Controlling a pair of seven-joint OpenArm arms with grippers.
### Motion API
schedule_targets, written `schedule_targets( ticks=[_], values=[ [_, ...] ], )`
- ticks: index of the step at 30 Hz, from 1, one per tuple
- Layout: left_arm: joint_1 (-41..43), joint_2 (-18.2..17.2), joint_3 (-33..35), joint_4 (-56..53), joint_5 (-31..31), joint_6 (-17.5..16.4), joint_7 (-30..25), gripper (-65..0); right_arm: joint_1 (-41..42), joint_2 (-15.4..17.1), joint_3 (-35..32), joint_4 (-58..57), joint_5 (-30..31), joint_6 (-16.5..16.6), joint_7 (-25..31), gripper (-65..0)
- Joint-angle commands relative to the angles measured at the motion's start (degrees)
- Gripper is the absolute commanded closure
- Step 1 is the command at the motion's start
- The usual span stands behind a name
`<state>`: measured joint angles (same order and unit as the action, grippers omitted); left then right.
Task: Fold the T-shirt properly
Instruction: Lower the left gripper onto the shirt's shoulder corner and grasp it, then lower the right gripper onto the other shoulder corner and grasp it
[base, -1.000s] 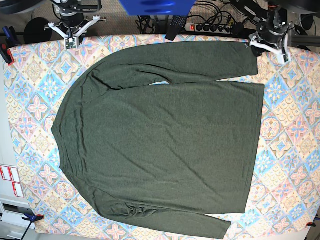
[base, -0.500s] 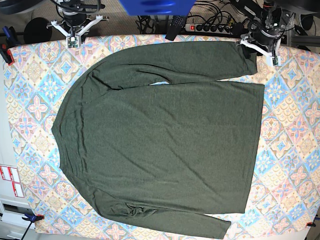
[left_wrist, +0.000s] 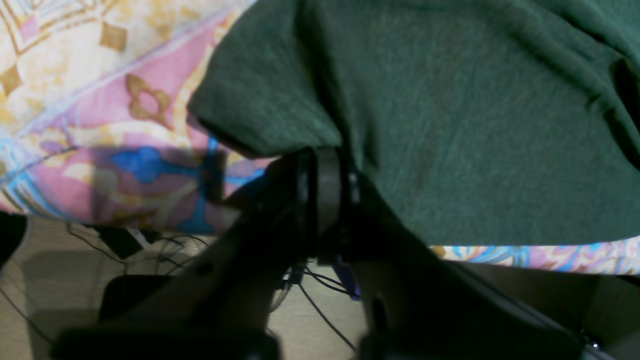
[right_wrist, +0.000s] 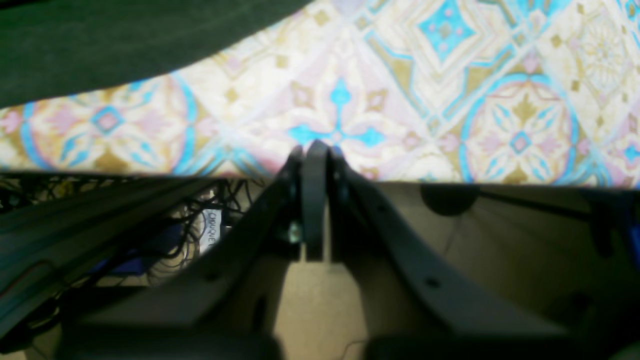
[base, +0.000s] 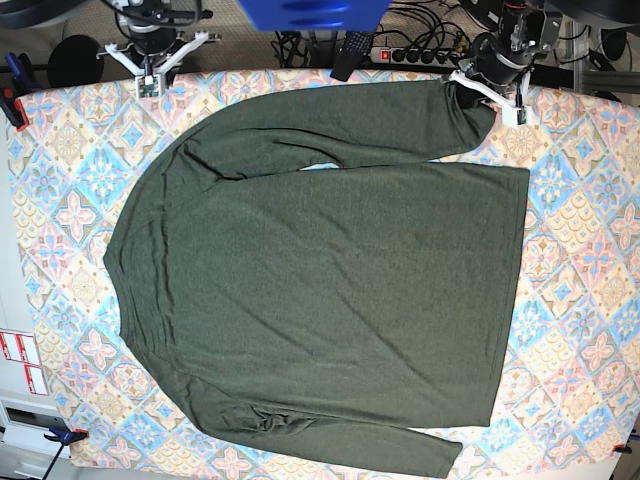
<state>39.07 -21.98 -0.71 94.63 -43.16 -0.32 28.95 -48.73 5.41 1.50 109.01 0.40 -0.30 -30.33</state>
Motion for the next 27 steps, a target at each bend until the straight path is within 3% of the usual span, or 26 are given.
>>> schedule_targets(
  ticks=[1, 5, 9, 18, 23, 27],
  values=[
    [0.6, -0.6, -0.2, 1.2, 0.4, 0.4, 0.5, 0.0, 0.3, 0.2, 0.0, 0.8, 0.0, -0.1, -0.1, -0.4],
    [0.9, -0.7, -0.6, 3.6, 0.7, 0.4, 0.5, 0.0, 3.6, 0.2, 0.0, 0.8, 0.0, -0.1, -4.4, -2.8],
    [1.6, -0.7, -3.6, 4.8, 0.6, 0.4, 0.5, 0.0, 6.2, 0.3, -2.5, 0.8, 0.0, -0.1, -5.0, -7.2],
    [1.9, -0.8, -5.6, 6.4, 0.7, 0.4, 0.5, 0.0, 13.5, 0.2, -4.8, 0.4, 0.4, -0.1, -6.6, -9.7],
    [1.9, -0.7, -5.5, 6.5, 0.8, 0.4, 0.5, 0.0, 18.6, 0.3, -3.2, 0.3, 8.6, -0.1, -10.7, -10.8],
    [1.9, -0.7, -5.4, 6.5, 0.8, 0.4, 0.6, 0.0, 20.4, 0.3, 0.7, -2.3, 14.8, -0.1, -10.9, -10.9]
  ],
)
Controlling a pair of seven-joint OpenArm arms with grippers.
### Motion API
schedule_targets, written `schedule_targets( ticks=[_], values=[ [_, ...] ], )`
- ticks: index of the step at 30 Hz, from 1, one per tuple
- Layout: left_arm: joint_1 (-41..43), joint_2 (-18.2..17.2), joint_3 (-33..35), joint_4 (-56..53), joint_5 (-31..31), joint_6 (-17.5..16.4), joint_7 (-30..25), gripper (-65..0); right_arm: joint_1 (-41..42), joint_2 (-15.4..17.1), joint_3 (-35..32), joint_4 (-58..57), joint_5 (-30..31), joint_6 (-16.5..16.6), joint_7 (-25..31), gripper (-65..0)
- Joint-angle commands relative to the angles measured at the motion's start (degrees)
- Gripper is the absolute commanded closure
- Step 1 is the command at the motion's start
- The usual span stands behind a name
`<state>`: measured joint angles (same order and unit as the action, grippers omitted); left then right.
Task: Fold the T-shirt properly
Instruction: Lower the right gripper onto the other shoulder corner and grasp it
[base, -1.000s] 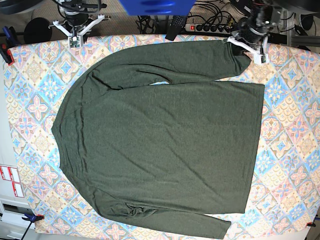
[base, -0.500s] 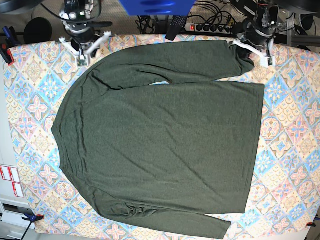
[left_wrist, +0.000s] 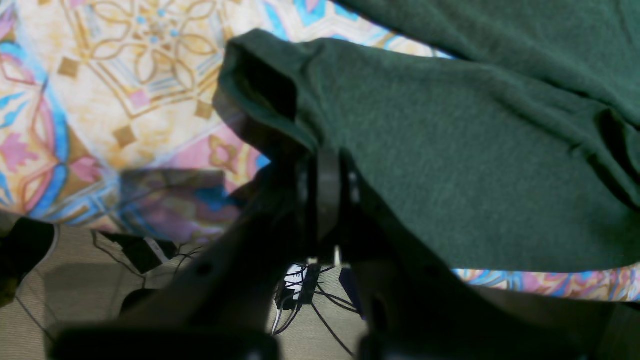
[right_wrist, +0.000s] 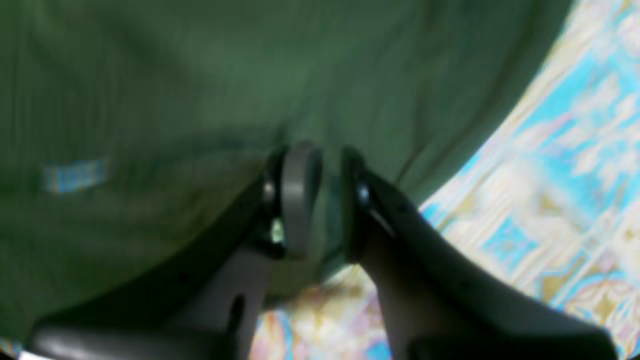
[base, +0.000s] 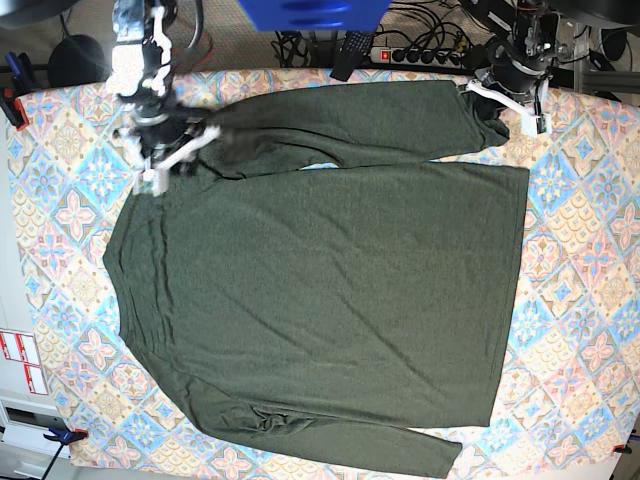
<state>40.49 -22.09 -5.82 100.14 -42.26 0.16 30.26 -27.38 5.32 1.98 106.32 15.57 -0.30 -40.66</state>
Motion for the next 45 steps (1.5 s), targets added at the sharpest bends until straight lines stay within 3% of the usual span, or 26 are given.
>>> schedule_targets(
  ticks=[1, 11, 40, 45],
  values=[
    [0.5, -0.6, -0.3, 1.0, -0.1, -0.1, -0.7, 0.0, -1.0, 0.3, 1.4, -0.8, 1.0, -0.1, -0.8, -11.0],
    [0.5, -0.7, -0.2, 1.0, -0.1, -0.1, -0.6, 0.0, -0.9, 0.4, 3.6, -8.0, 4.3, -0.1, -0.5, -21.4],
    [1.0, -0.7, -0.1, 1.0, 0.0, -0.1, -0.6, 0.0, 3.9, 0.4, 3.7, -13.0, 4.3, -0.1, -0.5, -21.4],
    [1.3, -0.7, -0.1, 0.9, 0.0, -0.1, -0.7, 0.0, 3.6, 0.4, 6.9, -10.7, 4.4, -0.1, -1.1, -21.7]
  ],
)
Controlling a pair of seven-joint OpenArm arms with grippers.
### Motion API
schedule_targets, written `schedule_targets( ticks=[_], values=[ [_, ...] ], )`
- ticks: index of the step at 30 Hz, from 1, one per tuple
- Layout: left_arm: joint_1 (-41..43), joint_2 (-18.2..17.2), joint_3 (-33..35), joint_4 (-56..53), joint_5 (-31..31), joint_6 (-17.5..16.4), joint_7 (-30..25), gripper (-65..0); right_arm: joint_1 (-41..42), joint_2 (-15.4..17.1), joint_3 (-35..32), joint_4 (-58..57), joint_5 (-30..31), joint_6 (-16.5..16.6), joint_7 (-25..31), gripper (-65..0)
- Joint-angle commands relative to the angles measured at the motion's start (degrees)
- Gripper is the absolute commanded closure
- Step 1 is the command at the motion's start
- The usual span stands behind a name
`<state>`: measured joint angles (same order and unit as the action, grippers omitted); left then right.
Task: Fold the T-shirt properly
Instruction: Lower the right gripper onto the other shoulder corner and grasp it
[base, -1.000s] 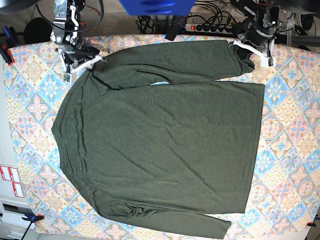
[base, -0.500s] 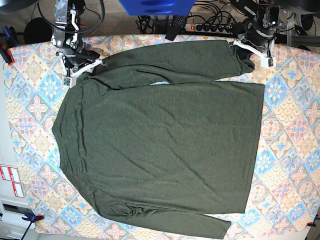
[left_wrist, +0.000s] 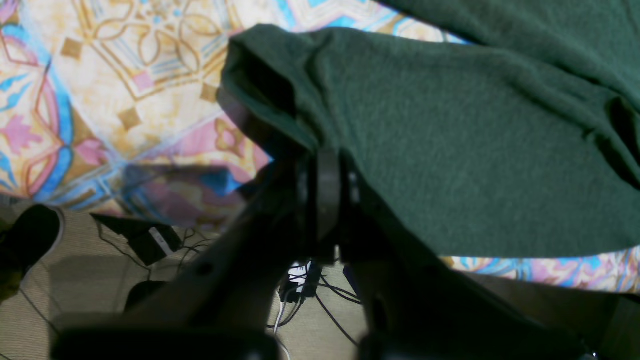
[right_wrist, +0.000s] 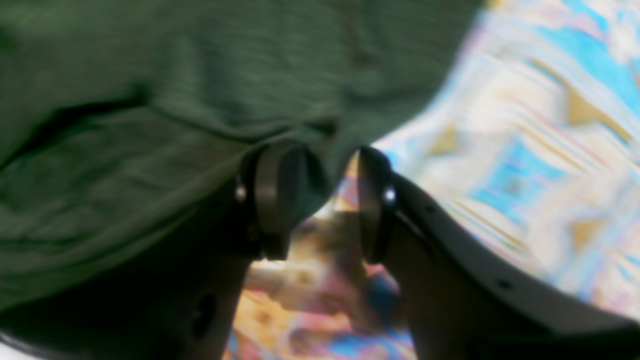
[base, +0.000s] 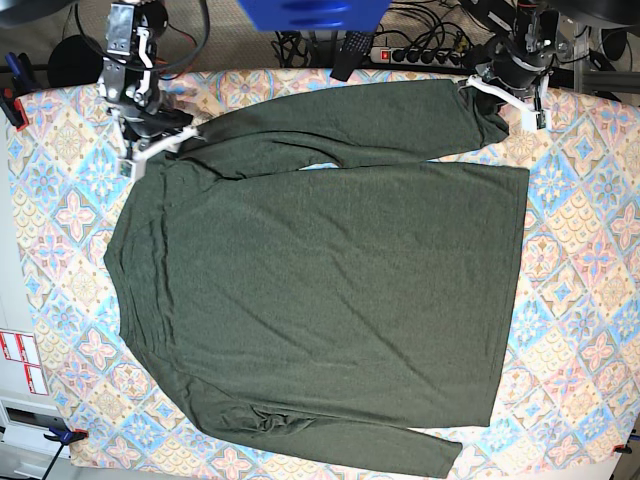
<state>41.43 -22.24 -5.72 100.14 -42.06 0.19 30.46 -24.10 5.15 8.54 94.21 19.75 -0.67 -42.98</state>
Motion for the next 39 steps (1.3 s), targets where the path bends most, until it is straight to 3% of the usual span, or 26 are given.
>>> schedule_targets(
  ticks=[1, 12, 27, 34, 39],
  values=[
    [0.4, -0.6, -0.2, 0.9, -0.2, -0.1, -0.9, 0.0, 0.2, 0.6, 0.7, 2.4, 0.3, 0.3, 0.3, -21.7],
    [0.4, -0.6, -0.3, 0.8, -0.2, -0.1, -0.8, 0.0, 0.7, 0.7, 5.6, 4.6, 10.8, 0.3, -3.5, -21.8],
    [0.4, -0.6, -0.2, 0.8, -0.2, -0.1, -0.8, 0.0, 7.6, 0.9, 5.7, -3.2, 10.7, 0.3, -3.4, -21.9],
    [0.4, -0.6, -0.2, 0.8, -0.2, -0.1, -0.8, 0.0, 9.6, 0.9, 9.3, -6.7, 10.7, 0.3, -3.3, -28.8],
    [0.4, -0.6, -0.2, 0.7, -0.1, -0.1, -0.8, 0.0, 9.8, 0.9, 10.8, -7.8, 10.8, 0.3, -3.3, -29.5]
  ],
)
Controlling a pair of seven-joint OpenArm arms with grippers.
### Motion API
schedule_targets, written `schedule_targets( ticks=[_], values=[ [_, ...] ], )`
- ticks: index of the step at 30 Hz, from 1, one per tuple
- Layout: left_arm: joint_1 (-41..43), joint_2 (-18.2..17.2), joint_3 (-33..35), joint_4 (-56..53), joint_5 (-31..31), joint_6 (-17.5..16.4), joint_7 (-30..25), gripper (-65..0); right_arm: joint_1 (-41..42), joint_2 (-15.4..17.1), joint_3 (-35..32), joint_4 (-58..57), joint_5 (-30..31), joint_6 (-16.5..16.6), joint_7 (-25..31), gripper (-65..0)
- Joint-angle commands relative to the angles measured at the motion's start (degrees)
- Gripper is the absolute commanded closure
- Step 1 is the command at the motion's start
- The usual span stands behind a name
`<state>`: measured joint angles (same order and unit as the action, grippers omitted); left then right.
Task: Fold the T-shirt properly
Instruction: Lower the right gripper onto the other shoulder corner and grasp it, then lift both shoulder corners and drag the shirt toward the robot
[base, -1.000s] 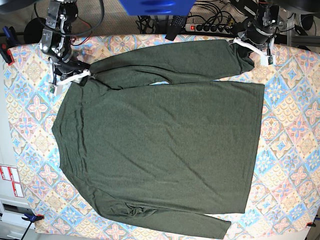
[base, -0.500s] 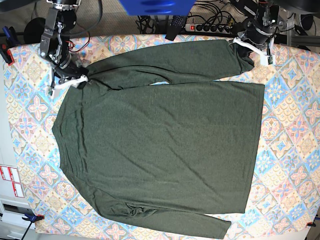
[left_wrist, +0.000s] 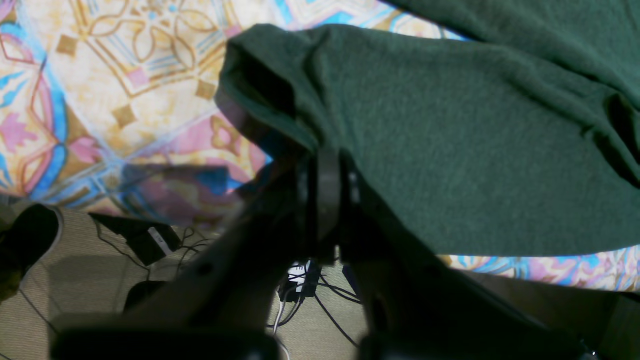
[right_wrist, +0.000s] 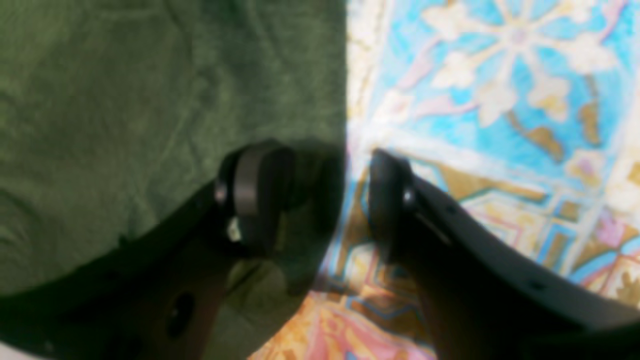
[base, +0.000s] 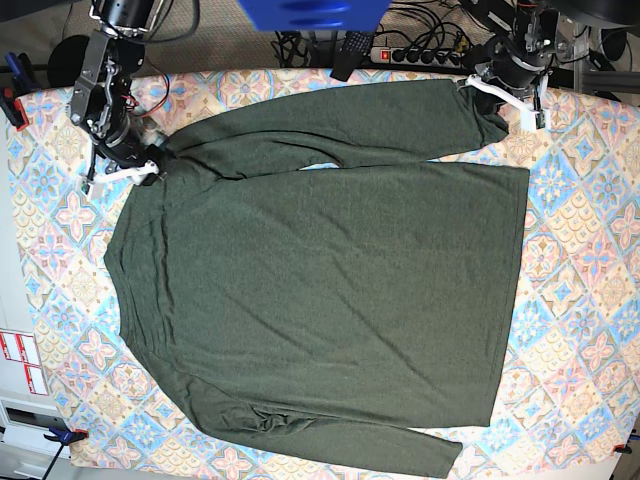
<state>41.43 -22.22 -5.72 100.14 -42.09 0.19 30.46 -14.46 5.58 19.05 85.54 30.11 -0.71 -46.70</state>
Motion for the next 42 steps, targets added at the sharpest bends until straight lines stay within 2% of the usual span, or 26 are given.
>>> schedule_targets(
  ticks=[1, 14, 21, 29, 31, 33, 38, 42],
  values=[
    [0.4, -0.6, -0.2, 0.7, -0.1, -0.1, -0.8, 0.0, 0.2, 0.4, 0.6, 0.8, 0.6, 0.3, 0.4, -29.5],
    [0.4, -0.6, -0.2, 0.7, -0.1, -0.1, -0.7, 0.0, 0.3, 0.4, 0.7, 0.7, 0.7, 0.5, 0.3, -29.6],
    [0.4, -0.5, -0.2, 0.7, -0.2, -0.1, -0.7, 0.0, 0.3, 0.4, -4.7, 0.7, 0.7, 0.5, 0.3, -29.4],
    [0.4, -0.5, -0.2, 0.9, -0.2, -0.1, -0.7, 0.0, 0.3, 0.4, -5.1, 0.7, 0.7, 0.6, 0.3, -28.9],
    [0.4, -0.5, -0.3, 0.9, -0.2, -0.1, -0.7, 0.0, 0.3, 0.4, -5.1, 0.7, 0.7, 0.6, 0.3, -26.3],
    [0.4, -0.5, -0.4, 1.0, -0.2, -0.1, -0.8, 0.0, 0.3, 0.4, -5.1, 0.7, 0.8, 0.6, 0.3, -21.2],
    [0.4, -0.7, -0.5, 1.1, -0.2, -0.1, -1.0, 0.0, 0.3, 0.4, -4.9, 0.7, 0.8, 0.6, 0.3, -1.0],
    [0.3, -1.4, -0.6, 2.3, -0.2, -0.1, -1.1, 0.0, 0.1, 0.4, -4.7, 1.2, 0.8, 0.6, 0.3, -0.2]
  ],
)
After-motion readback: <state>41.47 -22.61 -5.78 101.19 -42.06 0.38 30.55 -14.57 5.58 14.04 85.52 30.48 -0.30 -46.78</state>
